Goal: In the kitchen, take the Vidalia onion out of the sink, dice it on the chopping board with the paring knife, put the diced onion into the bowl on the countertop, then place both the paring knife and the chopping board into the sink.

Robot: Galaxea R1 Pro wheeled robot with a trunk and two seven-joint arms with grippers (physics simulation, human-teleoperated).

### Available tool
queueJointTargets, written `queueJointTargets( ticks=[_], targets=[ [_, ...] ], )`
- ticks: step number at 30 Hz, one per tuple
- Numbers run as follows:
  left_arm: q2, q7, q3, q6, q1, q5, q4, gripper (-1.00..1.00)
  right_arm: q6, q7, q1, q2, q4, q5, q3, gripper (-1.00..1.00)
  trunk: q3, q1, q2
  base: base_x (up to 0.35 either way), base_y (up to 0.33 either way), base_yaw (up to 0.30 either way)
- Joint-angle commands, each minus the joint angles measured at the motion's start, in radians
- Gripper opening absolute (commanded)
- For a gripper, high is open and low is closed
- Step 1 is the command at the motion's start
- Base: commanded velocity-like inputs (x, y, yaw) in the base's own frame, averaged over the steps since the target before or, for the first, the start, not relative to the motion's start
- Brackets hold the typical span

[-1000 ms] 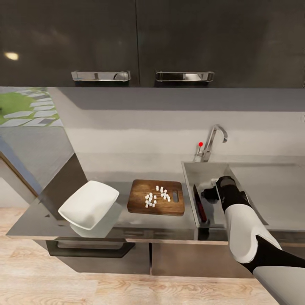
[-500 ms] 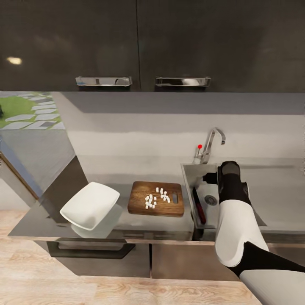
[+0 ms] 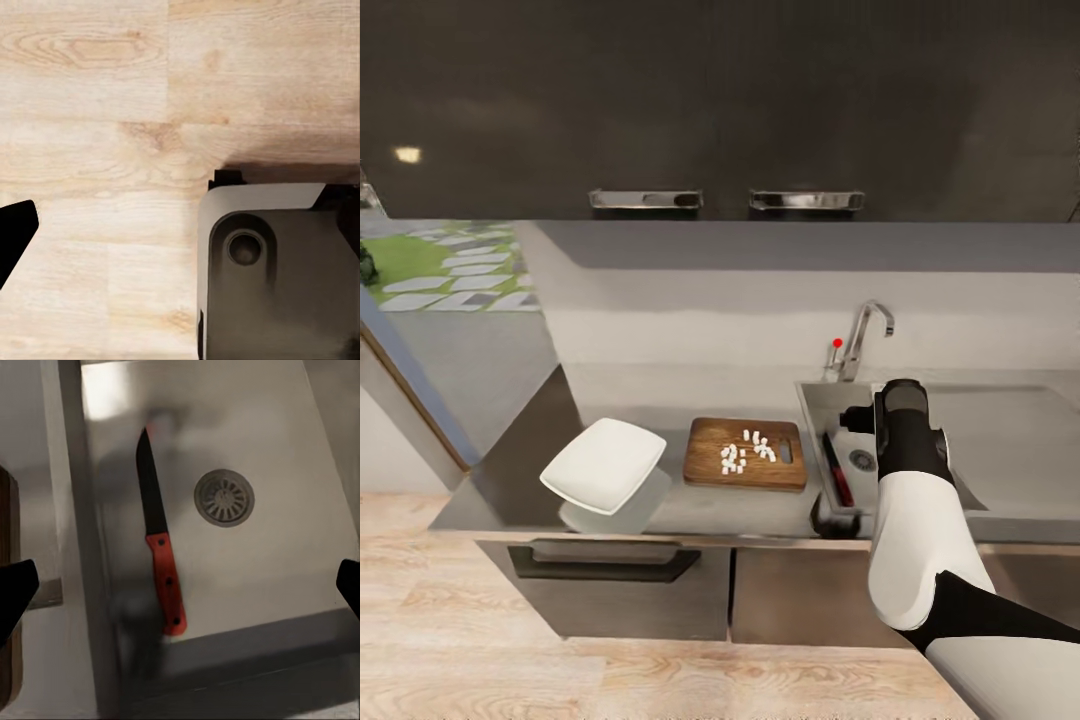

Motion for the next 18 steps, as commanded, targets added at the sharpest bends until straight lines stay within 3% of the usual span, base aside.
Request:
queueJointTargets(
  ticks=[1,18],
  targets=[
    [0.0,0.001,-0.008,-0.006,-0.002,0.006,0.004,1.0,0.001,0.009,-0.001,0.001,-0.001,0.01,-0.003,1.0,-0.001,0.0,-0.002,-0.144,0.156,0.0],
    [0.0,0.001,-0.008,-0.004,-0.002,0.006,0.004,1.0,0.0,0.01,-0.001,0.001,-0.001,0.01,-0.002,1.0,0.026,0.0,-0.002,-0.037,0.131,0.044]
  ],
)
